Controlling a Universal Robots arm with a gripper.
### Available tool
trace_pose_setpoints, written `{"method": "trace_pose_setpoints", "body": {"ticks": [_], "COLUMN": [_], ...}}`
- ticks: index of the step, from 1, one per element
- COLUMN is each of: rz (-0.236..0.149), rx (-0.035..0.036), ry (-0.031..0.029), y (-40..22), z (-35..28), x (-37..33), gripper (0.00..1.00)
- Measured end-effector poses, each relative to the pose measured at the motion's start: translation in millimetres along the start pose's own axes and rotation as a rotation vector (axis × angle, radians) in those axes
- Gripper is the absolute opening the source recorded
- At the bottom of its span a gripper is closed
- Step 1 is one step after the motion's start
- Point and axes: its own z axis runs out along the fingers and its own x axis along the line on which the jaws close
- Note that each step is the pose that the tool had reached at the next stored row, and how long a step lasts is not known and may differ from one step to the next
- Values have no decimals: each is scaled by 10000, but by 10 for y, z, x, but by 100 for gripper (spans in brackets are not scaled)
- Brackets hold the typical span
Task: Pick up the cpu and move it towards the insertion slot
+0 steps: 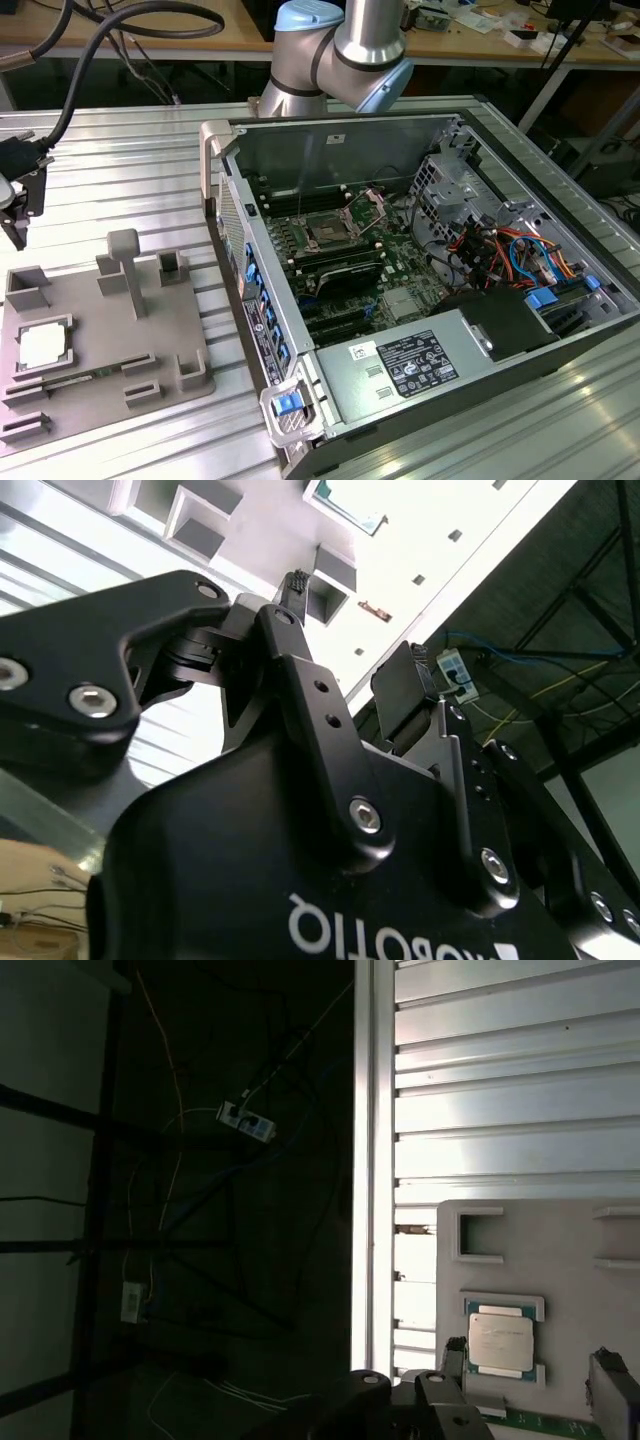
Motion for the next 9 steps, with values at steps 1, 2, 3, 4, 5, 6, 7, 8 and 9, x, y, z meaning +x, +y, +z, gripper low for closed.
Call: {"method": "trace_pose_setpoints", "body": {"ticks": [1,2,3,4,5,6,7,8,9], "rz": [0,-1,-3,-2,-1,-2,-2,-2,-2], "rx": [-5,-8,-10,-12,-15,-20,-30,-36,-38], "ry": [-2,0,-1,0,0,-1,1,-1,-3], "y": [-2,-6,-11,-17,-22,-29,-40,-47,-52], "z": [2,3,6,8,11,14,19,24,28], "x": [0,0,-1,0,0,0,0,0,0], "gripper": [55,55,55,55,55,55,55,55,55]}}
